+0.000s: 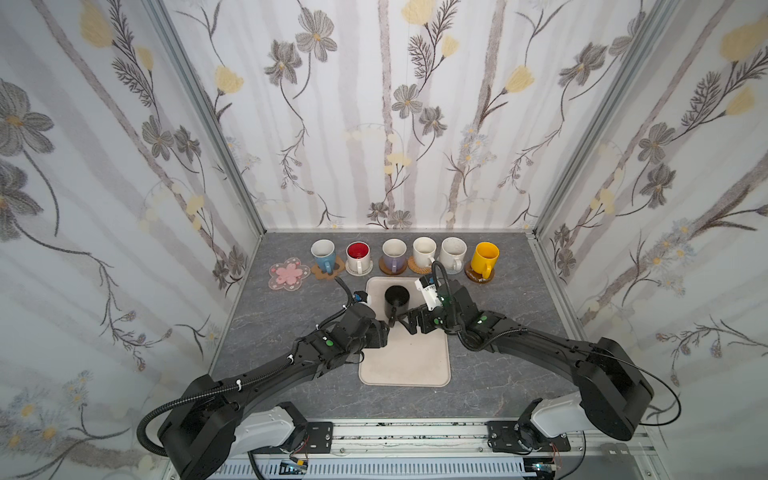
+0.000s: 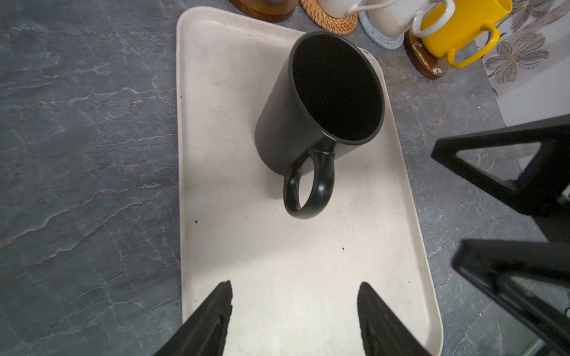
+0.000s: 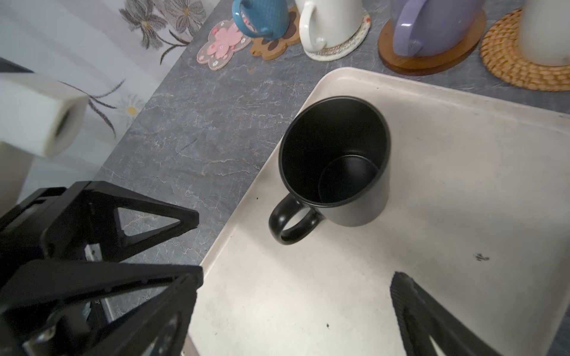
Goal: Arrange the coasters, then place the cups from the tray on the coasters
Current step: 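Set the black mug down on the tray and open the right gripper, then grasp the black mug rim with the left gripper while the right gripper withdraws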
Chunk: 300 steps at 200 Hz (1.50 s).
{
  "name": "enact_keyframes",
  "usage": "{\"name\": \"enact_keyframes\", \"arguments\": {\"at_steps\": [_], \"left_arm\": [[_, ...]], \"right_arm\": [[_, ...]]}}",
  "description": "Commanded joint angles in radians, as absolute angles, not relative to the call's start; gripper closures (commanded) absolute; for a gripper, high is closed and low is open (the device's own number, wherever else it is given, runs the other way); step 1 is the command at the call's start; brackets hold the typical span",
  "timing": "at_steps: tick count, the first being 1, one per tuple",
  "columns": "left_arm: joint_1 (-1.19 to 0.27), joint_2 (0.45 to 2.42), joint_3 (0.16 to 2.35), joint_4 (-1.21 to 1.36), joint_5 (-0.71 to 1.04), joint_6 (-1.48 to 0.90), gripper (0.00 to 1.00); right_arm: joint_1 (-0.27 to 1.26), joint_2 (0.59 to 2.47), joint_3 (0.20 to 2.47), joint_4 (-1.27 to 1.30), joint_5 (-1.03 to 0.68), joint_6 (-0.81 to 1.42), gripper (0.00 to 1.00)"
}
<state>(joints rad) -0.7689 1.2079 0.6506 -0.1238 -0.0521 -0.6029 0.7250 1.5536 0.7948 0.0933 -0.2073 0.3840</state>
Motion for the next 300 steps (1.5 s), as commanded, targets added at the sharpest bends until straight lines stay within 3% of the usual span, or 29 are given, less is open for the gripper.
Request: {"name": "enact_keyframes", "arguments": {"at_steps": [1, 53, 86, 186, 300], "left_arm": [[-0.776, 1.253, 0.695, -0.114, -0.079, -0.574, 0.31], [-0.778, 1.408, 0.789, -0.114, -0.087, -0.563, 0.30], [-0.783, 1.499, 0.848, -0.114, -0.107, -0.548, 0.36], [-0.788, 1.691, 0.971, -0.129, -0.178, -0.511, 0.51], [-0.787, 1.772, 1.069, -0.226, -0.229, -0.508, 0.86]], "right_arm": [[0.679, 1.475, 0.727, 0.188, -0.252, 0.402, 0.00], [0.506, 1.266, 0.570, 0.269, -0.351, 0.437, 0.00], [0.440, 1.177, 0.512, 0.273, -0.351, 0.437, 0.00], [0.381, 1.178, 0.468, 0.276, -0.384, 0.421, 0.00], [0.357, 1.216, 0.472, 0.285, -0.406, 0.414, 0.00]]}}
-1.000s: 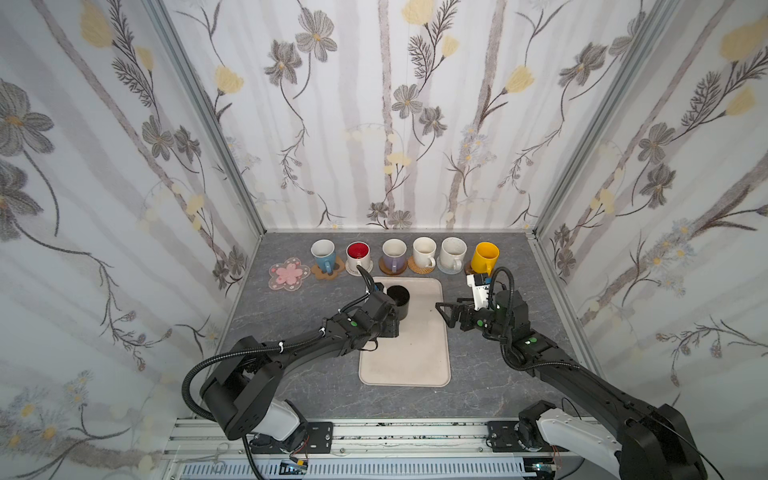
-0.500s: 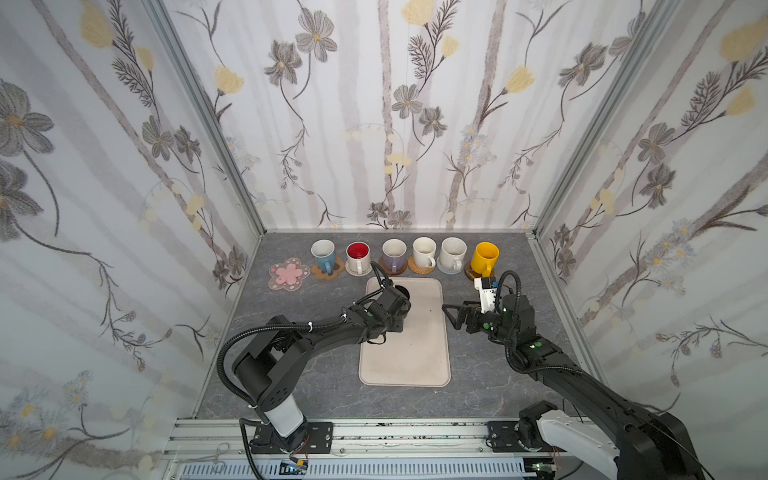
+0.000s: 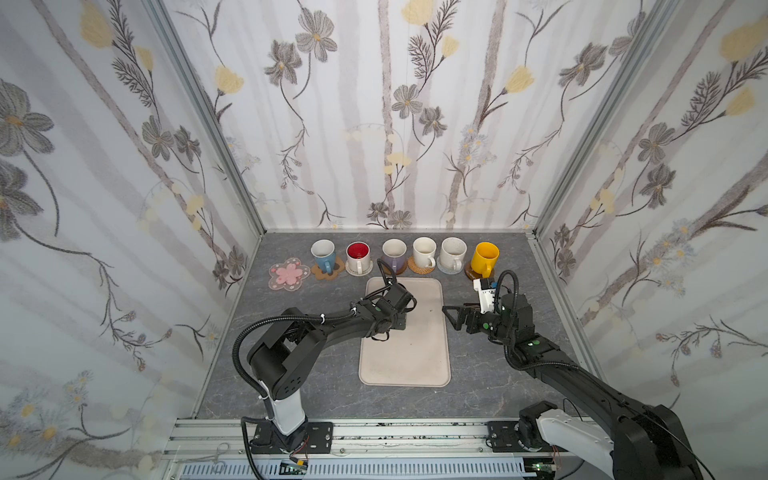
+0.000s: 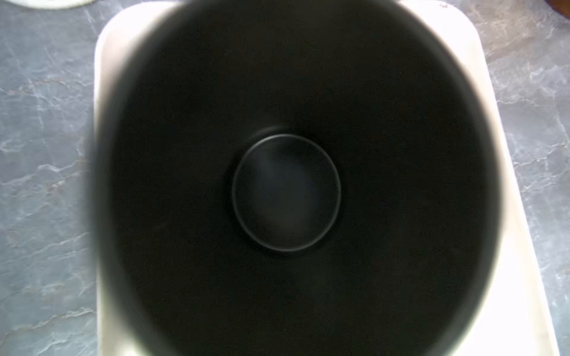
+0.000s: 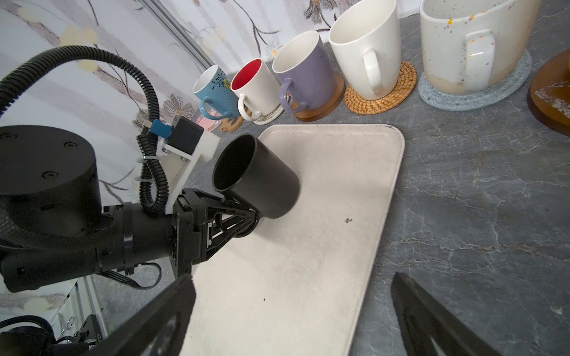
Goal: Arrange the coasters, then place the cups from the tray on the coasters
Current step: 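Grasp the black mug rim with the left gripper while the right gripper withdraws, then carry the black mug with the left gripper toward the pink flower coaster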
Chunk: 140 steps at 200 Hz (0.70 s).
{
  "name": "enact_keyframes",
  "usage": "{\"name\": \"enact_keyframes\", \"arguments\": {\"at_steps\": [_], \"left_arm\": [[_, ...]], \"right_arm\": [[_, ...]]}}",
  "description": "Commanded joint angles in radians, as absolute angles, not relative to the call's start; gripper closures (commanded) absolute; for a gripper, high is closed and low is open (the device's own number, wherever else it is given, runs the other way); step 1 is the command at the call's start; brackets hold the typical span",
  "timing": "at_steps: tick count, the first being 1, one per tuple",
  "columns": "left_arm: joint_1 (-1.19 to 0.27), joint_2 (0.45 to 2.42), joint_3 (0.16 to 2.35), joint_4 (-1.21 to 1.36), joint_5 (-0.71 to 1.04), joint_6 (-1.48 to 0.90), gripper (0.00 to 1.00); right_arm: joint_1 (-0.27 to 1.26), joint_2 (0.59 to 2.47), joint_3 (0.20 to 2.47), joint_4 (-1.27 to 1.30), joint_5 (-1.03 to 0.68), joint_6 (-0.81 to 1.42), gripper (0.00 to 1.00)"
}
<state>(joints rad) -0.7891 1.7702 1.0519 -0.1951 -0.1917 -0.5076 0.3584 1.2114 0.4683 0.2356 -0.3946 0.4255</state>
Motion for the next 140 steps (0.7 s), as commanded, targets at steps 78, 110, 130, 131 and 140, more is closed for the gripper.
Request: {"name": "enact_keyframes", "arguments": {"at_steps": [78, 110, 130, 131, 140], "left_arm": [[-0.772, 1.705, 1.082, -0.267, -0.269, -0.489, 1.00], [-0.728, 1.643, 1.073, -0.283, -0.281, -0.485, 1.00], [-0.685, 1.591, 1.062, -0.297, -0.299, -0.484, 1.00], [-0.683, 1.589, 1.060, -0.297, -0.299, -0.483, 1.00], [-0.657, 1.560, 1.054, -0.301, -0.305, -0.479, 1.00]], "right_arm": [[0.357, 1.229, 0.477, 0.292, -0.435, 0.419, 0.00], [0.357, 1.221, 0.473, 0.294, -0.419, 0.430, 0.00], [0.357, 1.199, 0.464, 0.315, -0.408, 0.447, 0.00], [0.357, 1.198, 0.463, 0.315, -0.408, 0.447, 0.00], [0.359, 1.190, 0.458, 0.328, -0.406, 0.456, 0.00]]}}
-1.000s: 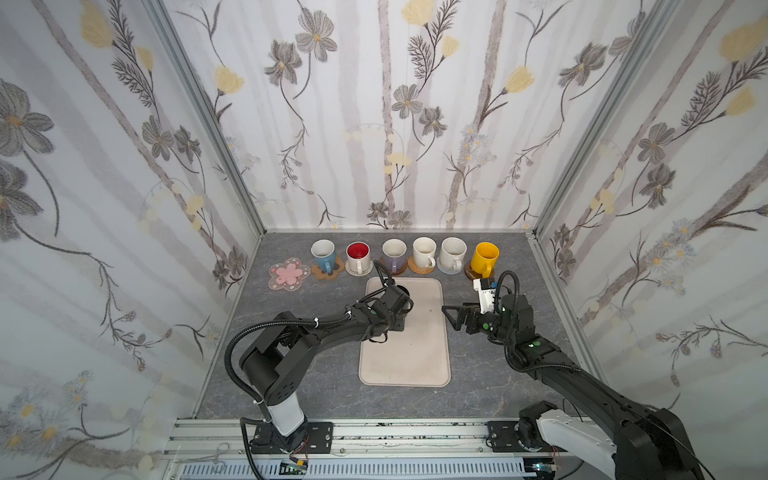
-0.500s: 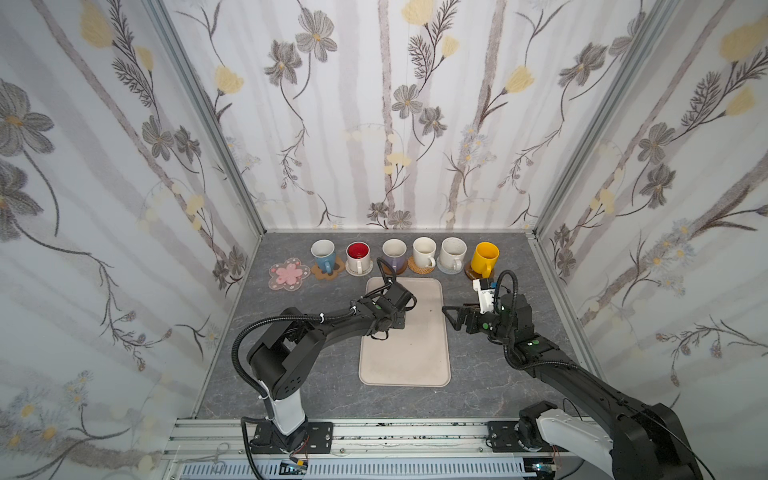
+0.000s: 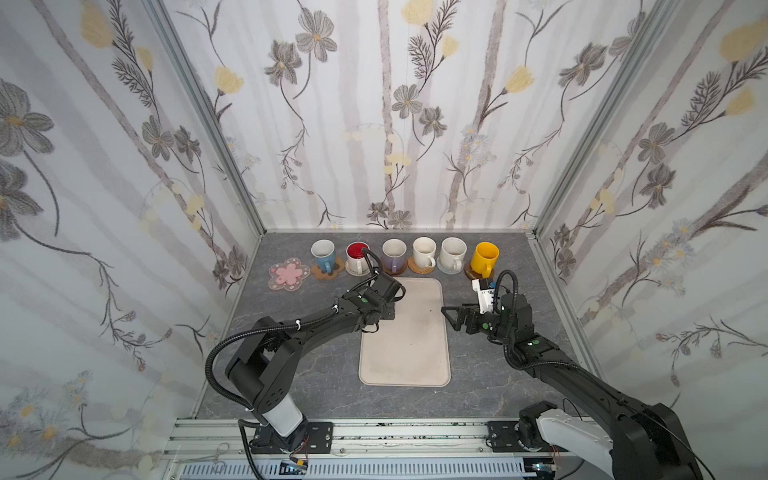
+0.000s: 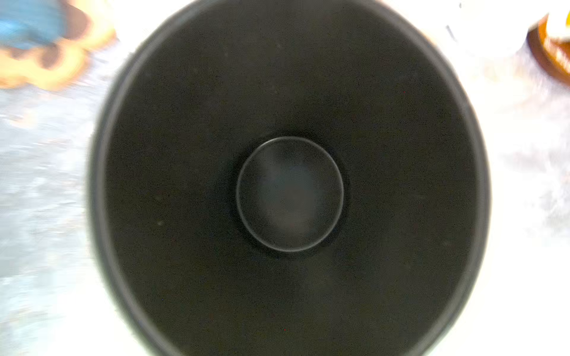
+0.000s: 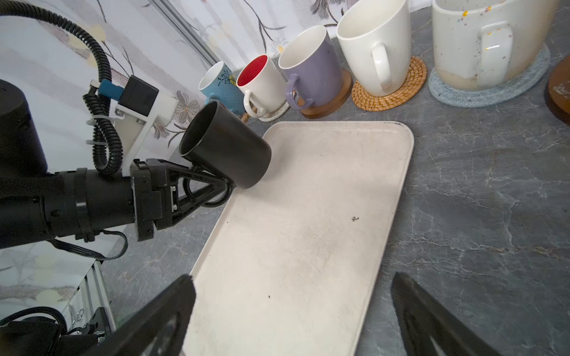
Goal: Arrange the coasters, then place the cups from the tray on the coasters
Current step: 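Carry the black mug with the left gripper toward the pink flower coaster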
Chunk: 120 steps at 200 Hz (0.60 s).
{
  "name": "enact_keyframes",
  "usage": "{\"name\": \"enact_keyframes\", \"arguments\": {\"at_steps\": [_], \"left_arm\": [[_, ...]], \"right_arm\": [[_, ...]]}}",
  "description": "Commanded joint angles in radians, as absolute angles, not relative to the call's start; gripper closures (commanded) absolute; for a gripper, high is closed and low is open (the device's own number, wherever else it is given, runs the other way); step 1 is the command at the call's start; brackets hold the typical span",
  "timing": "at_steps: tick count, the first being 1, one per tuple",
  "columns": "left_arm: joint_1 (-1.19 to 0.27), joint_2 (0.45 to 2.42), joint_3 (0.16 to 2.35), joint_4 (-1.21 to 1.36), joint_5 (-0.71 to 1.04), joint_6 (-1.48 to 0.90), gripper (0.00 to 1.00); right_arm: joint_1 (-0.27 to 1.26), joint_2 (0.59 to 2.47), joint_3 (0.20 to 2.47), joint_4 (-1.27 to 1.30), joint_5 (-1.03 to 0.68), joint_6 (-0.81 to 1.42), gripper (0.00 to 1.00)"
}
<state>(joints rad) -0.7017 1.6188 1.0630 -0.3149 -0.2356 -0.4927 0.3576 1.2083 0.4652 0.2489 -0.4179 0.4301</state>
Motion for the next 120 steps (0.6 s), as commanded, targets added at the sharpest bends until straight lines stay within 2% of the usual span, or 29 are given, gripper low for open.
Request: {"name": "enact_keyframes", "arguments": {"at_steps": [1, 61, 120], "left_arm": [[-0.654, 1.558, 1.054, -0.302, -0.305, -0.478, 1.00], [-0.457, 1.422, 1.043, -0.307, -0.363, -0.447, 1.00], [-0.234, 1.380, 1.083, -0.305, -0.328, -0.420, 1.00]], "right_arm": [[0.359, 1.189, 0.458, 0.331, -0.406, 0.458, 0.00], [0.365, 1.201, 0.450, 0.372, -0.385, 0.487, 0.00], [0.391, 1.230, 0.453, 0.426, -0.390, 0.507, 0.00]]}}
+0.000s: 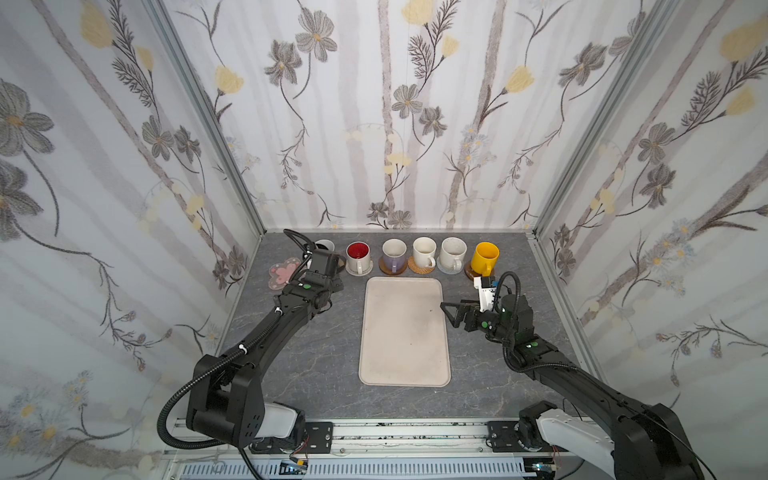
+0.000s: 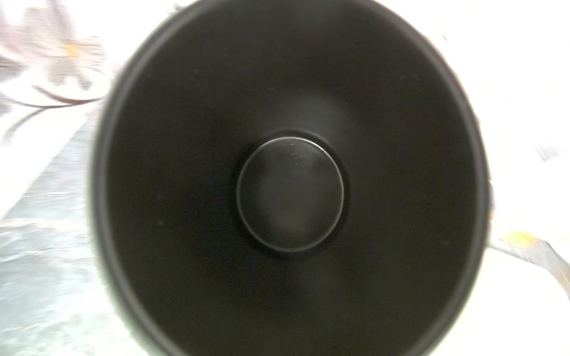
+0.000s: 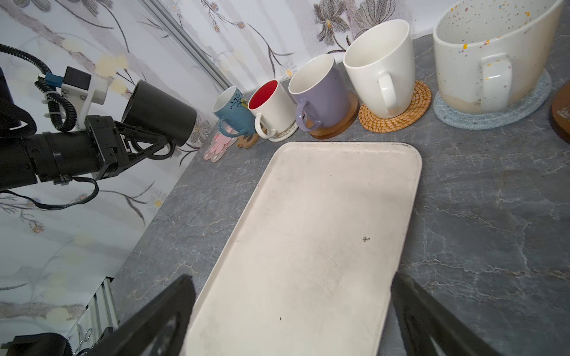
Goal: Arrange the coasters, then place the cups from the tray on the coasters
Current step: 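Carry the black mug with the left gripper toward the pink flower coaster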
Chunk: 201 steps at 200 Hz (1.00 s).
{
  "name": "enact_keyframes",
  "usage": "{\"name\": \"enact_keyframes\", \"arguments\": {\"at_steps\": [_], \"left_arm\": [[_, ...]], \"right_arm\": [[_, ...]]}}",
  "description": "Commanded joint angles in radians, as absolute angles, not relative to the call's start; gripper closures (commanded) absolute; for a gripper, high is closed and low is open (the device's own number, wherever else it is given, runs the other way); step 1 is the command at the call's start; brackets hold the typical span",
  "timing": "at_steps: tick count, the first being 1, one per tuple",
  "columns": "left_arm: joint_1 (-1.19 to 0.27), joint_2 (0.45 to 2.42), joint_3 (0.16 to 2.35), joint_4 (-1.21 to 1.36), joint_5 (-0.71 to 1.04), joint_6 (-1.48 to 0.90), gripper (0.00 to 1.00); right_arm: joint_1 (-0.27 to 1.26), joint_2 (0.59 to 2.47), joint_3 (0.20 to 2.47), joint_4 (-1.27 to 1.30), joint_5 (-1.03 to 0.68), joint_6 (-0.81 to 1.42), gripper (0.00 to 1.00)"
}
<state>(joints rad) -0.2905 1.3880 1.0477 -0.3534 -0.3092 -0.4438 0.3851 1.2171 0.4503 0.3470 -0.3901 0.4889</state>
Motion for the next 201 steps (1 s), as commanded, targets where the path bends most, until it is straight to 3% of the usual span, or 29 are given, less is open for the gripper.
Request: {"name": "enact_keyframes", "arguments": {"at_steps": [1, 75, 201], "left_arm": [[-0.231, 1.381, 1.085, -0.305, -0.329, -0.419, 1.00], [-0.037, 1.590, 1.229, -0.304, -0.276, -0.434, 1.00], [0.041, 1.909, 1.421, -0.265, -0.311, -0.431, 1.00]], "right_arm": [[0.390, 1.230, 0.454, 0.426, -0.390, 0.508, 0.00], [0.410, 1.256, 0.436, 0.503, -0.364, 0.537, 0.00], [0.411, 1.396, 0.469, 0.507, -0.360, 0.485, 0.00]]}}
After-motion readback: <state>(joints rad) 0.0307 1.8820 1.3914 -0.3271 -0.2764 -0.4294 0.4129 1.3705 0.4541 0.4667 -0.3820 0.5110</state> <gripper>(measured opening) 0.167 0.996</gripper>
